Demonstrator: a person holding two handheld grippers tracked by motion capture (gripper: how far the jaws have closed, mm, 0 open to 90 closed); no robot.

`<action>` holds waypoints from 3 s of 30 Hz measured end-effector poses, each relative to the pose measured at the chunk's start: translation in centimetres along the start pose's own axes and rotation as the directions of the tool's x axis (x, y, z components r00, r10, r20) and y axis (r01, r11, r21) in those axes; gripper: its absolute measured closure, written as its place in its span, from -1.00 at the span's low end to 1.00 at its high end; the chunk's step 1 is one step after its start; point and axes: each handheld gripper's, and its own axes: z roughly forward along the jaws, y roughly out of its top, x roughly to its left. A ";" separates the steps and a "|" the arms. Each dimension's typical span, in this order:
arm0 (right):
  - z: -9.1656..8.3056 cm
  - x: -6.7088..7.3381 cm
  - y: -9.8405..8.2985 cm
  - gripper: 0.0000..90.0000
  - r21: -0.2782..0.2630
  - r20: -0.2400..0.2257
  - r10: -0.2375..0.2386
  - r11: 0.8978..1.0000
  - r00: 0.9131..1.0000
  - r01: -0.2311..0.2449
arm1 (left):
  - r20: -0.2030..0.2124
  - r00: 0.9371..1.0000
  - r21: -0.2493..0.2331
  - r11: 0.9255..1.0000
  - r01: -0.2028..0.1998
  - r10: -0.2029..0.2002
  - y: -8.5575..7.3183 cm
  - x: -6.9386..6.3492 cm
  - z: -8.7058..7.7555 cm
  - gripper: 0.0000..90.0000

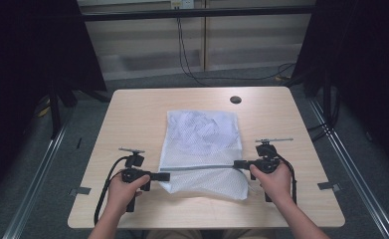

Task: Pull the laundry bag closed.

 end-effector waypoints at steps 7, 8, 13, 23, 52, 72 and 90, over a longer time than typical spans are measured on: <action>-0.4 -0.3 -0.2 0.93 -0.005 -0.001 0.005 1.000 1.000 -0.005 | -0.001 1.000 0.003 1.000 -0.006 0.006 0.0 0.0 0.1 0.97; -0.4 -0.3 -0.2 0.93 -0.007 -0.002 0.001 1.000 1.000 -0.001 | 0.003 1.000 0.008 1.000 -0.008 0.008 0.0 0.0 0.1 0.97; -0.5 -0.4 -0.3 0.93 -0.006 0.003 -0.001 1.000 1.000 0.001 | 0.000 1.000 0.004 1.000 -0.005 0.005 0.0 0.0 0.0 0.97; -1.1 -1.1 -0.4 0.93 -0.011 0.002 0.006 1.000 1.000 -0.006 | -0.001 1.000 0.002 1.000 -0.002 0.002 0.0 0.0 0.0 0.97; -2.0 -2.3 -1.0 0.93 -0.041 -0.004 0.033 0.999 0.999 -0.033 | -0.005 1.000 0.016 1.000 -0.006 0.006 -0.1 0.1 -0.1 0.97; -2.2 -2.5 -1.3 0.93 -0.051 -0.005 0.014 0.999 1.000 -0.015 | -0.005 1.000 0.001 1.000 -0.014 0.014 -0.2 0.1 -0.2 0.94; -2.2 -2.1 -1.1 0.32 -0.130 0.018 -0.066 0.989 0.998 0.067 | -0.091 0.994 -0.064 0.995 -0.072 0.066 -0.1 0.3 -1.5 -0.07</action>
